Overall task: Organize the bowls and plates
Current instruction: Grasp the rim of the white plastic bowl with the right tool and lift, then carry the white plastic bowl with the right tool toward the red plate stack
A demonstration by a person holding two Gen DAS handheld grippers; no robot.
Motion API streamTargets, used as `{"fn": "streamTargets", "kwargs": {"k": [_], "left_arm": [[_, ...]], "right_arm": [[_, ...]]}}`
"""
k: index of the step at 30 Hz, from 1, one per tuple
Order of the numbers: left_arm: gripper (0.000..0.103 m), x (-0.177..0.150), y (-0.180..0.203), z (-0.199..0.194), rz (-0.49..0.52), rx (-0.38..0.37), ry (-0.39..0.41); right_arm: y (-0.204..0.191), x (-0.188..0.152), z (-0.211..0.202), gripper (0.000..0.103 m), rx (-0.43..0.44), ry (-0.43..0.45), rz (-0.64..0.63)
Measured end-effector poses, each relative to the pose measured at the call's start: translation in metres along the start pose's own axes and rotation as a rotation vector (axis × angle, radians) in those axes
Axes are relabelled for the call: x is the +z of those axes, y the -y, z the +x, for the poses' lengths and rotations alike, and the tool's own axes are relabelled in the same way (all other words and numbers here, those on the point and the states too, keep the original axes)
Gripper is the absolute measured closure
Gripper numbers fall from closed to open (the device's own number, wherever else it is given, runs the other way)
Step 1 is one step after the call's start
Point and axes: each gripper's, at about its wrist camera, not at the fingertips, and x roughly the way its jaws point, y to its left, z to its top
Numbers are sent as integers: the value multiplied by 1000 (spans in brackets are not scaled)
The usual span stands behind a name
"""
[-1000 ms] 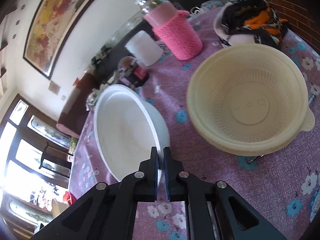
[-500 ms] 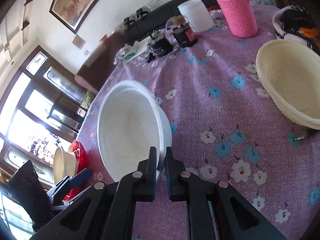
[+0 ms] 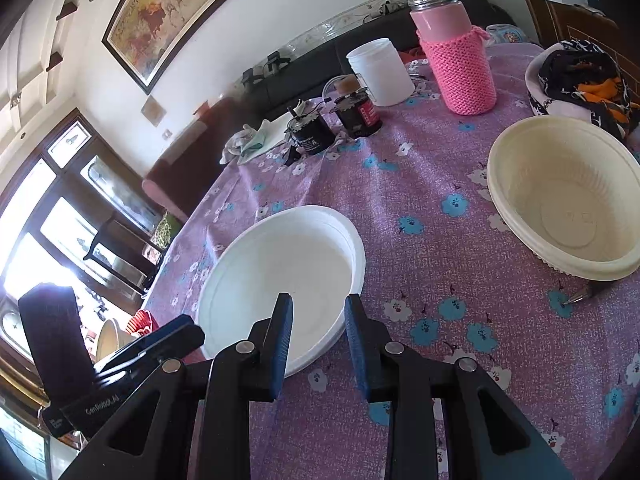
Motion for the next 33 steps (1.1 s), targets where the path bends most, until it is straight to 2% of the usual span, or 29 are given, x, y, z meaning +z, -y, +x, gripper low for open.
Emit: {"fn": "streamTargets", "kwargs": {"k": [2, 3, 4, 7, 10, 14, 17, 20, 23, 26, 33], "left_arm": [[48, 2, 1, 11, 13, 32, -4], [61, 2, 1, 13, 17, 34, -7], [68, 2, 1, 18, 22, 32, -11], [79, -1, 2, 25, 34, 30, -17], [79, -3, 6, 24, 63, 49, -1], [79, -4, 5, 24, 70, 65, 3], [79, -4, 0, 26, 54, 65, -5], [79, -4, 0, 26, 54, 67, -4], [79, -4, 2, 24, 62, 74, 2], [79, -4, 5, 19, 74, 84, 14], [79, -5, 12, 4, 100, 121, 39]], "right_arm": [[1, 0, 1, 74, -11, 4, -2], [1, 0, 2, 74, -17, 4, -2], [1, -1, 2, 74, -19, 4, -2], [-3, -2, 2, 77, -26, 13, -22], [-8, -2, 2, 81, -39, 21, -44], [-8, -2, 0, 81, -35, 27, -38], [-4, 0, 0, 81, -69, 25, -34], [-4, -3, 3, 81, -28, 7, -22], [-6, -6, 7, 81, -26, -6, -25], [-6, -6, 4, 91, -35, 0, -24], [-12, -6, -3, 91, -6, 14, -31]]}}
